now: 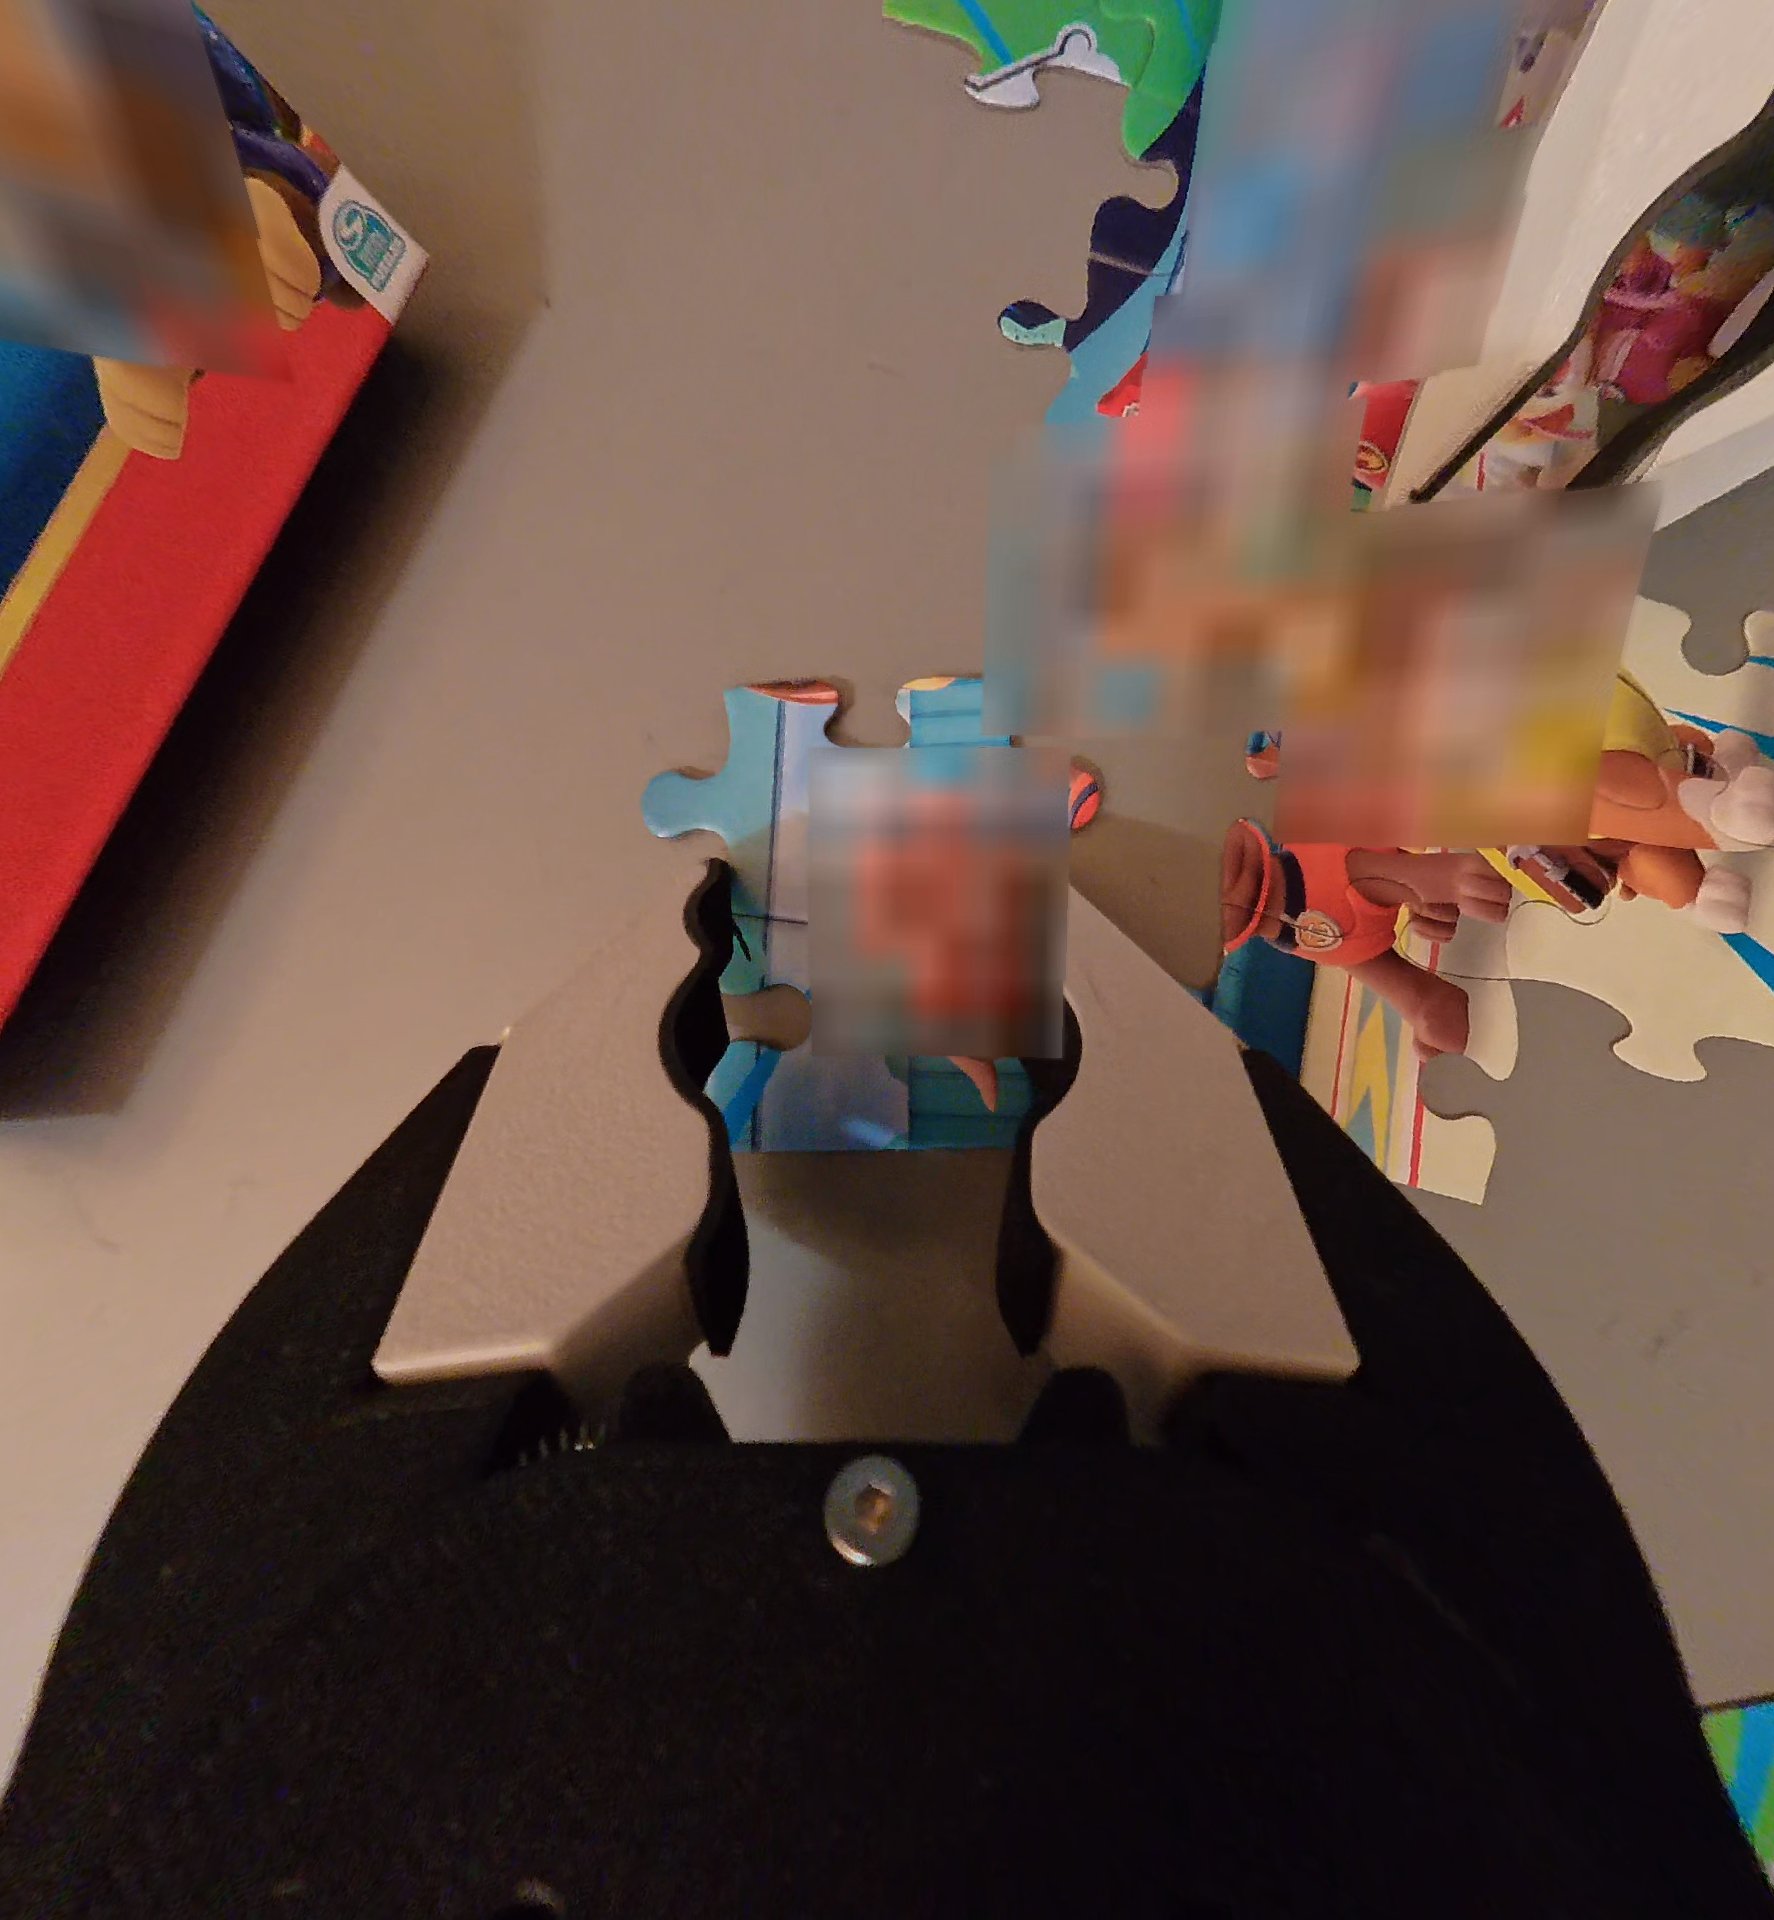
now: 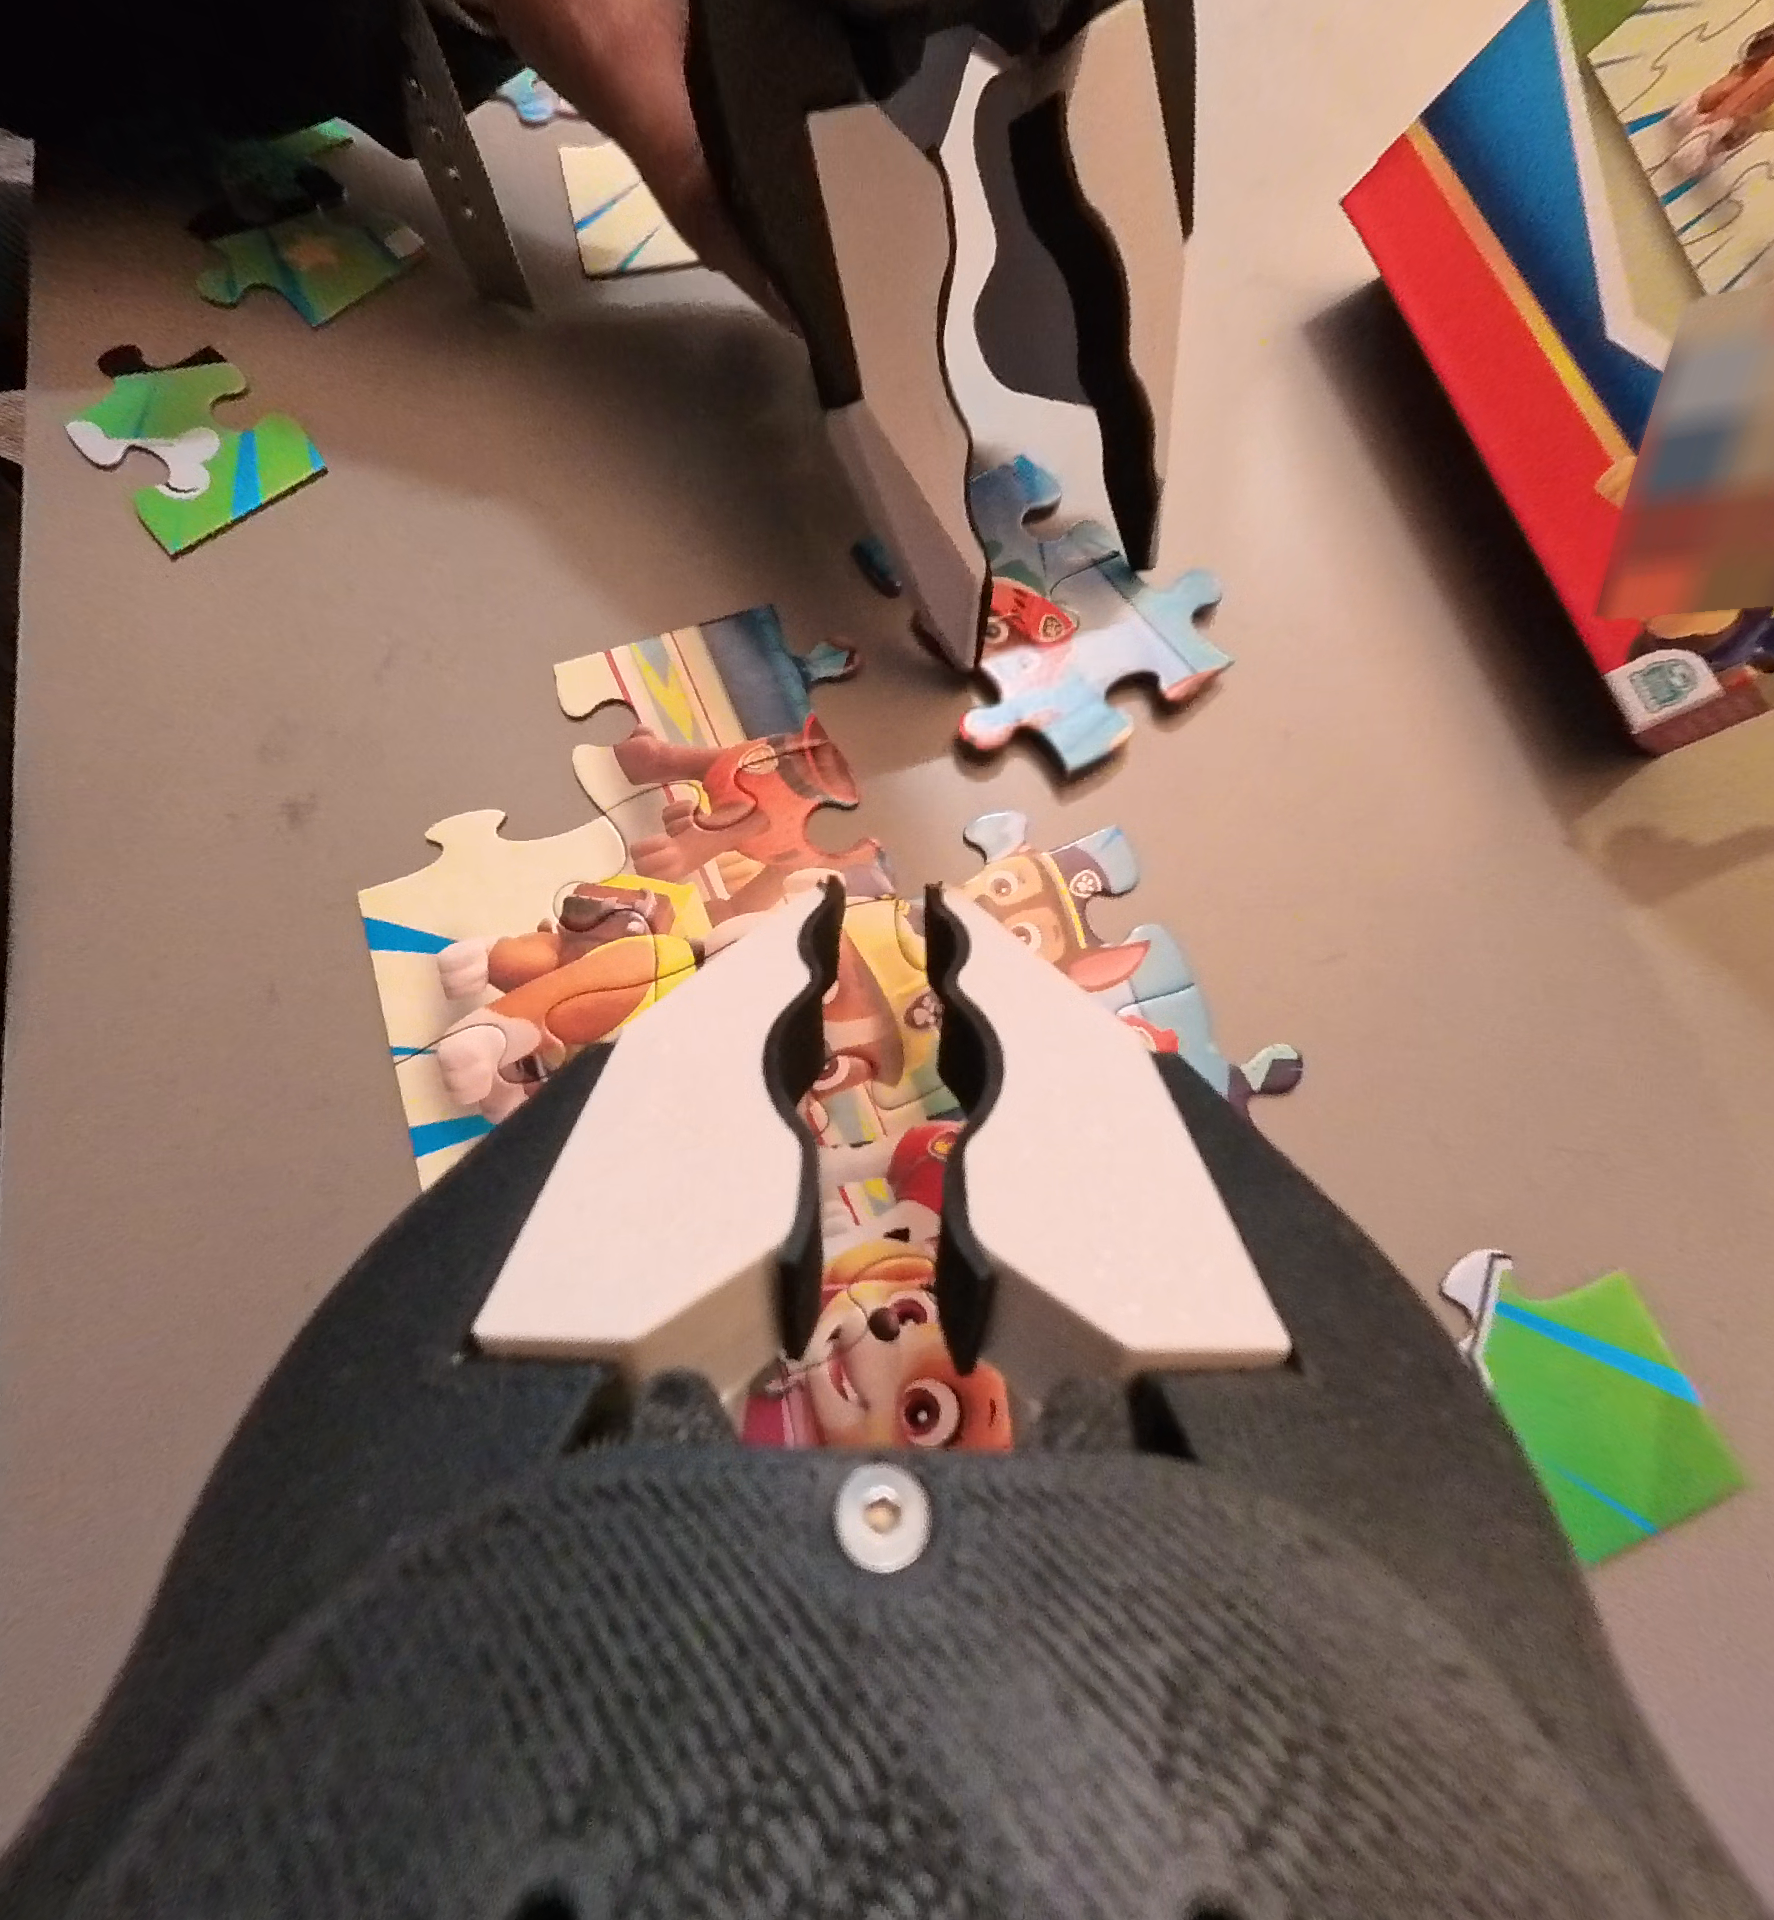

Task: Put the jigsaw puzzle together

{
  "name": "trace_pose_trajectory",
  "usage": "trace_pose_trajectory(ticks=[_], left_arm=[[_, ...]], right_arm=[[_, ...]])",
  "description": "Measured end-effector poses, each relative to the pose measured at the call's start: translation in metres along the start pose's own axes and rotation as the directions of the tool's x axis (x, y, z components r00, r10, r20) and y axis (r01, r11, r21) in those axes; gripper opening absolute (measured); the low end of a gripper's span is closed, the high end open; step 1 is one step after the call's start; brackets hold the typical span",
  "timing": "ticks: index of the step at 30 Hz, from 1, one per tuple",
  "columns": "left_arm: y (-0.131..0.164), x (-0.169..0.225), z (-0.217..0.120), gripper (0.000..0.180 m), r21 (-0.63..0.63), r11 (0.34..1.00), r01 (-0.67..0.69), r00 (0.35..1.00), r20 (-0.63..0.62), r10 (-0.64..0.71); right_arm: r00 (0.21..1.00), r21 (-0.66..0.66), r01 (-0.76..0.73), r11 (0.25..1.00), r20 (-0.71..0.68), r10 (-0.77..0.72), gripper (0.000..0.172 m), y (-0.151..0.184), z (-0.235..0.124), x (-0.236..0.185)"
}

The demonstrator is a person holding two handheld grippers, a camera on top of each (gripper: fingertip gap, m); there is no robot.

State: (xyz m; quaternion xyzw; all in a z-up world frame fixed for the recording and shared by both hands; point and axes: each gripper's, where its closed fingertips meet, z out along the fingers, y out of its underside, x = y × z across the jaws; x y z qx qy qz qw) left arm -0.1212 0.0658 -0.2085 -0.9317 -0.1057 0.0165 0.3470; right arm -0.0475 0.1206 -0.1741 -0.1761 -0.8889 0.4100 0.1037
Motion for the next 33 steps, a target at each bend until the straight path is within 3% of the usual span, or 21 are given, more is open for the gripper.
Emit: trace_pose_trajectory(ticks=[6,14,26,33], left_arm=[[-0.004,0.012,-0.007,0.053,0.018,1.0,-0.007,0.999,-0.035,0.008],[-0.006,0.037,0.0,0.053,-0.034,0.993,-0.115,0.992,-0.051,0.114],[-0.005,0.033,0.004,0.053,-0.117,0.976,-0.185,0.983,-0.029,0.183],[-0.007,0.026,-0.007,0.053,-0.123,0.98,-0.157,0.987,-0.048,0.153]], right_arm=[[1.0,0.006,-0.009,1.0,-0.019,0.009,0.014,0.001,-0.006,0.004],[0.999,0.012,-0.019,1.0,-0.034,0.02,0.014,0.002,-0.011,0.005],[0.999,0.017,-0.03,0.999,-0.036,0.03,0.014,0.006,-0.012,0.001],[0.999,0.023,-0.032,0.999,-0.041,0.033,0.013,0.007,-0.014,0.002]])
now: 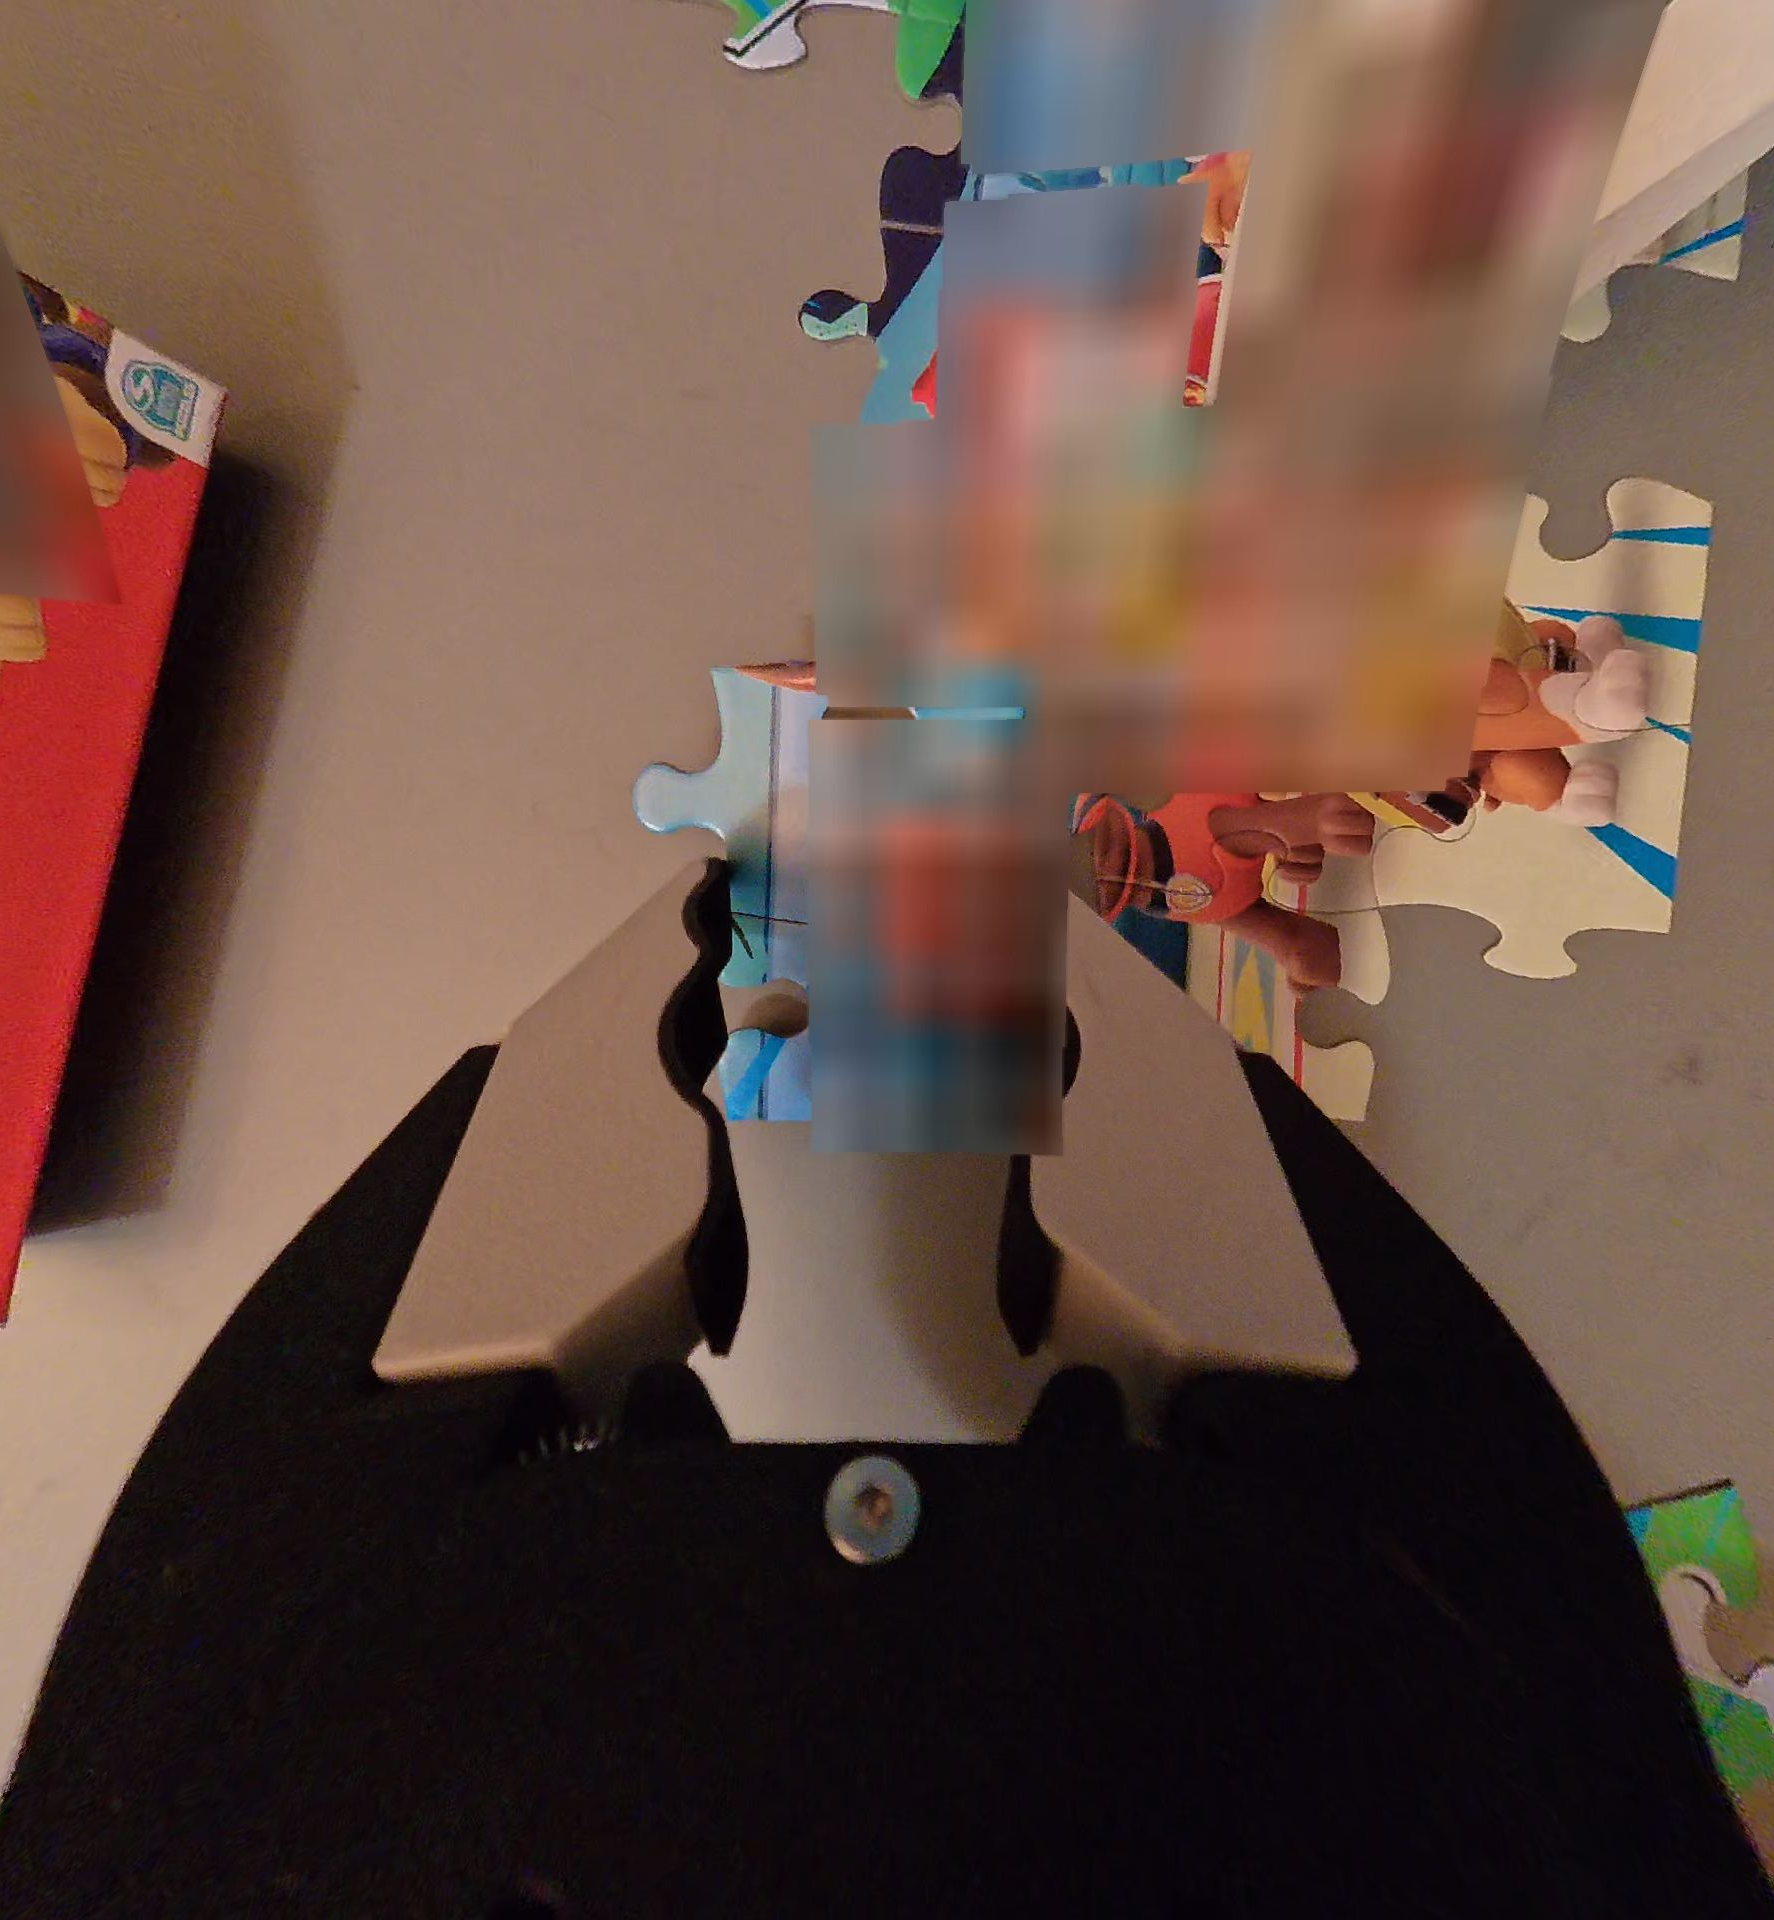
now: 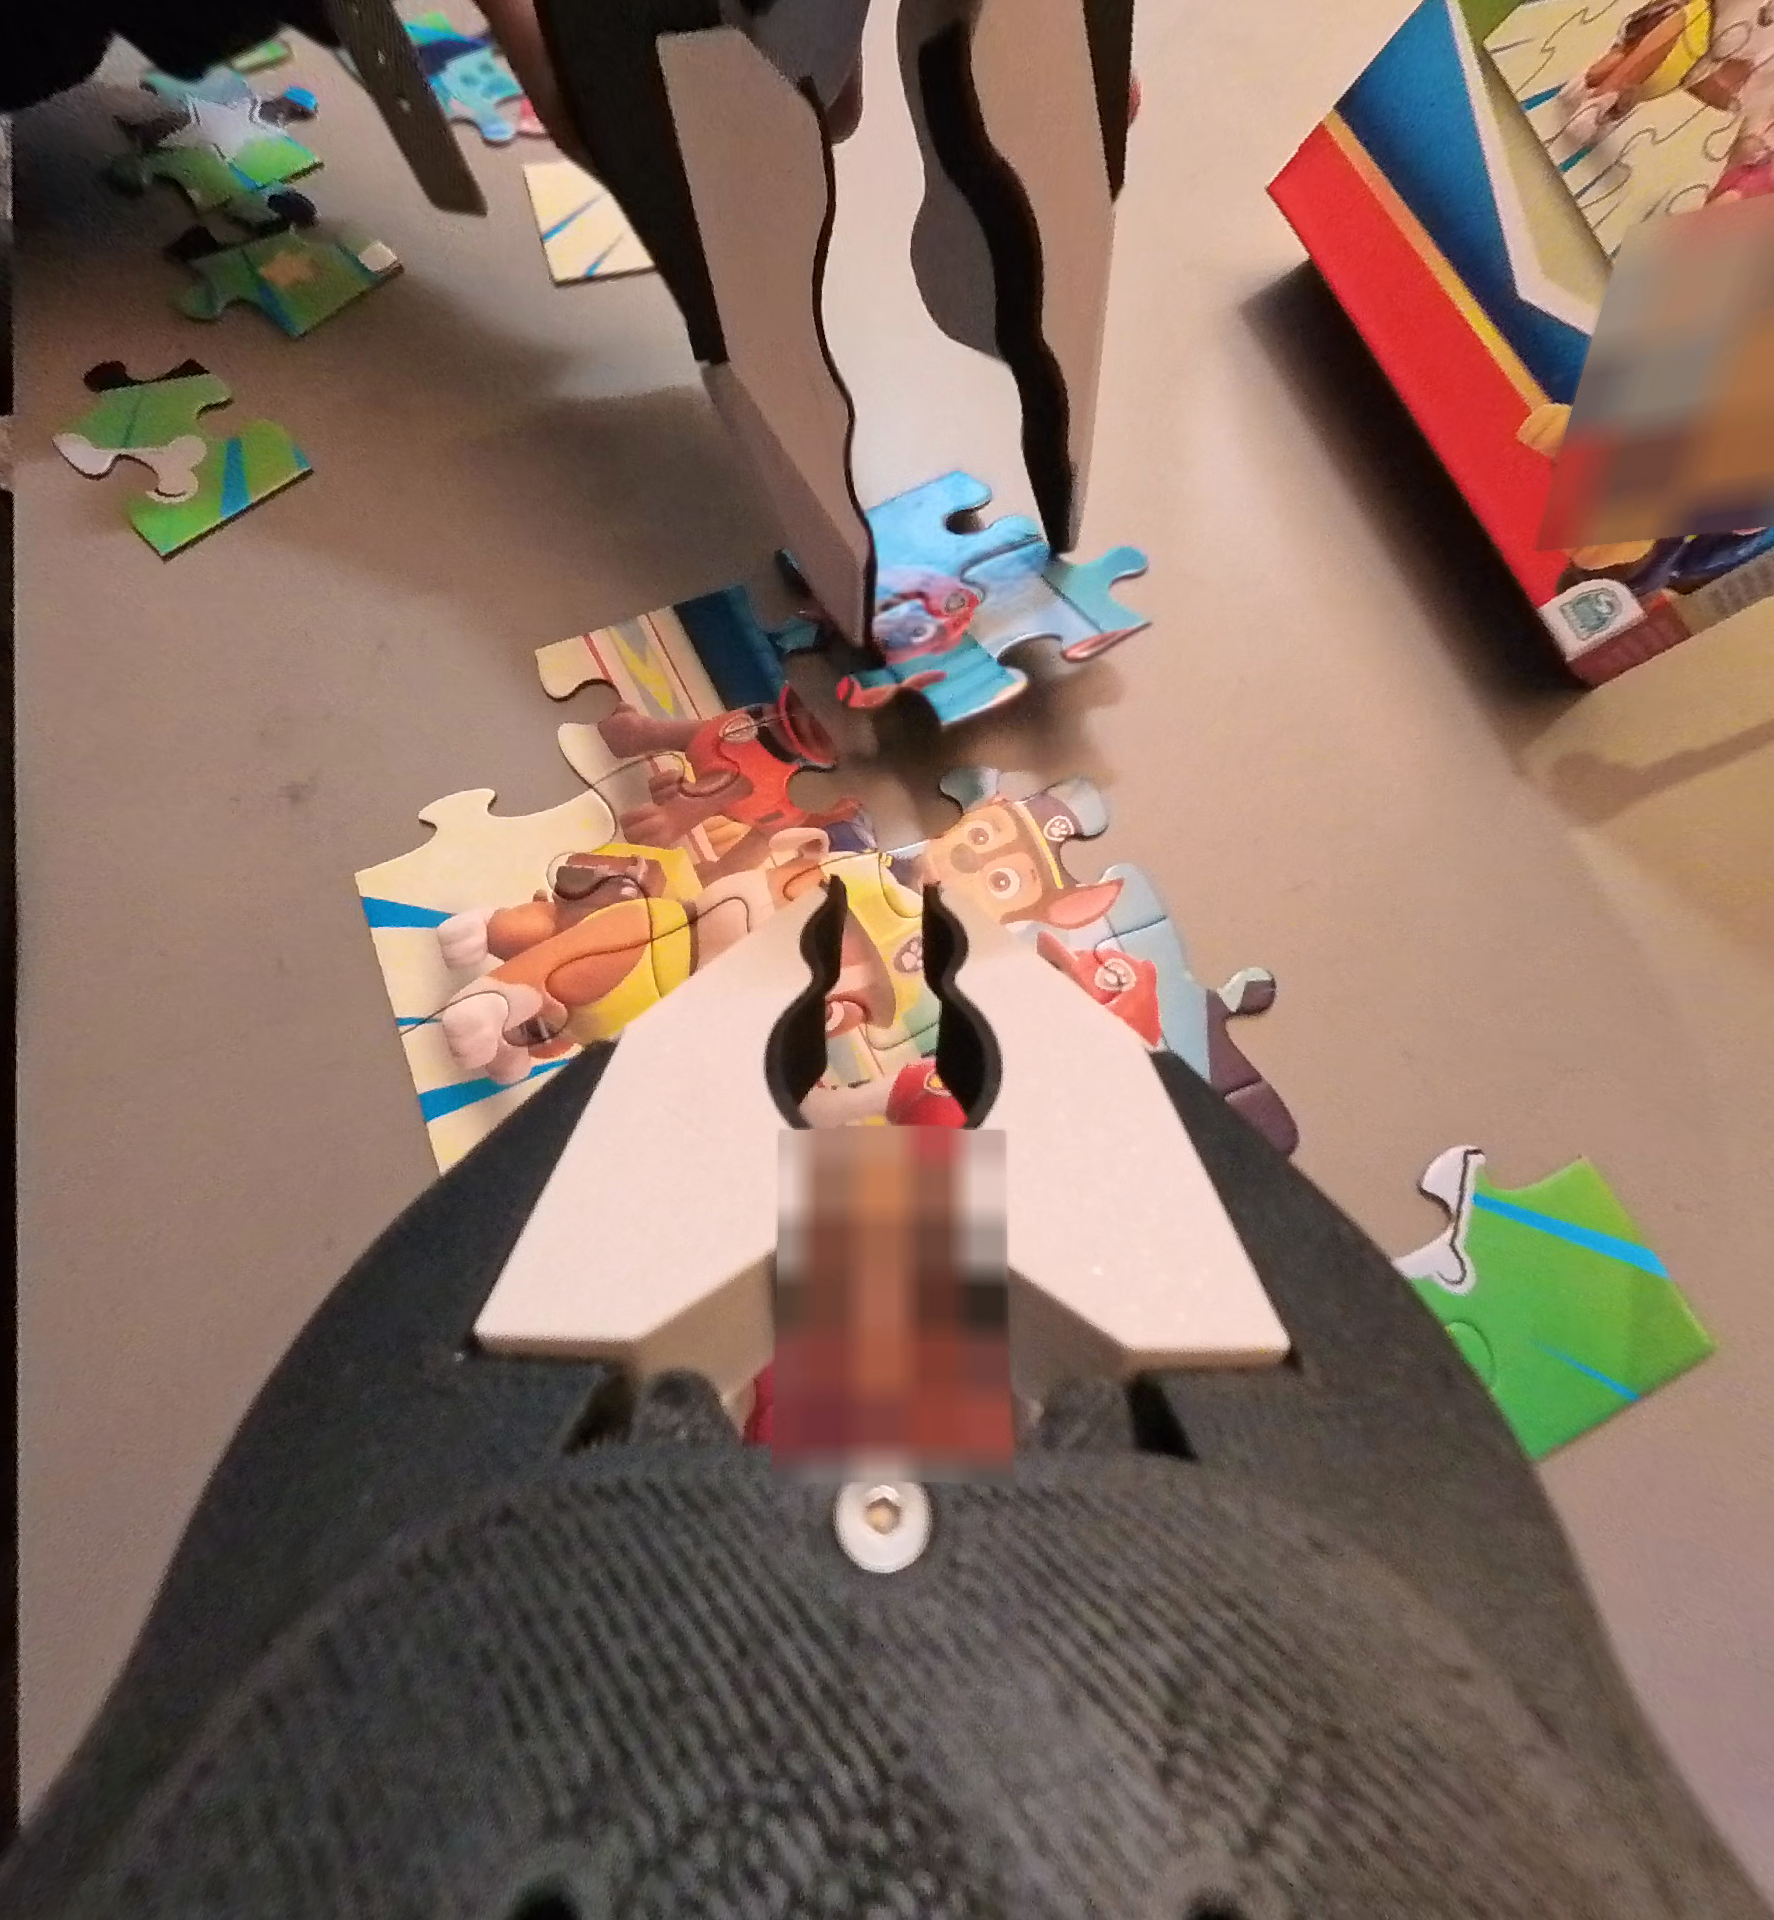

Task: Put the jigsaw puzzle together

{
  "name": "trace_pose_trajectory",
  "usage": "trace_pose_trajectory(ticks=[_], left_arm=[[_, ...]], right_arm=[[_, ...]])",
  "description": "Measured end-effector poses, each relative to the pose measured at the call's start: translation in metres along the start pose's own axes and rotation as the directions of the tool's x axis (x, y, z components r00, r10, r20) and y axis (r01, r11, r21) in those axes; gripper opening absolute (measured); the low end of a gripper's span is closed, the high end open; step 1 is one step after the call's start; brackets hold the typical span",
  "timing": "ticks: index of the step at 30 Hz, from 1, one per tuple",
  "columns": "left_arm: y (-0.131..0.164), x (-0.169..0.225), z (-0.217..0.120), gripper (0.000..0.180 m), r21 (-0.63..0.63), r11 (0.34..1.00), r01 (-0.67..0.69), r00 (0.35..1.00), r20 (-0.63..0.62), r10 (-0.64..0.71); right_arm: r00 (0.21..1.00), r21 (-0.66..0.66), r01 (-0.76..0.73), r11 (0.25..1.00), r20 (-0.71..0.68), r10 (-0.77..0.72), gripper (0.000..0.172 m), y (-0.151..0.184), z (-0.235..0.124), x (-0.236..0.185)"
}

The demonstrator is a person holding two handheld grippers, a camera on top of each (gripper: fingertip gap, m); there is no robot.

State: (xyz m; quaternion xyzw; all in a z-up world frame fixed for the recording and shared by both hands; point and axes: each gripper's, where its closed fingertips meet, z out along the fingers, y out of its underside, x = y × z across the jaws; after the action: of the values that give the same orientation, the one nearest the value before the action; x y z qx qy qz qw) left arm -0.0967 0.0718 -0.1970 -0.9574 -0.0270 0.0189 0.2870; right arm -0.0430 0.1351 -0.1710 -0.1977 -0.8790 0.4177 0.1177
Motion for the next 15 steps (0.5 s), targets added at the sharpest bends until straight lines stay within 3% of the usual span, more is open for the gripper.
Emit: trace_pose_trajectory(ticks=[15], left_arm=[[0.001,0.016,0.015,0.053,-0.069,0.998,-0.002,0.998,-0.056,-0.002]], right_arm=[[1.0,0.004,-0.006,1.0,-0.004,0.006,0.013,0.004,-0.003,-0.002]])
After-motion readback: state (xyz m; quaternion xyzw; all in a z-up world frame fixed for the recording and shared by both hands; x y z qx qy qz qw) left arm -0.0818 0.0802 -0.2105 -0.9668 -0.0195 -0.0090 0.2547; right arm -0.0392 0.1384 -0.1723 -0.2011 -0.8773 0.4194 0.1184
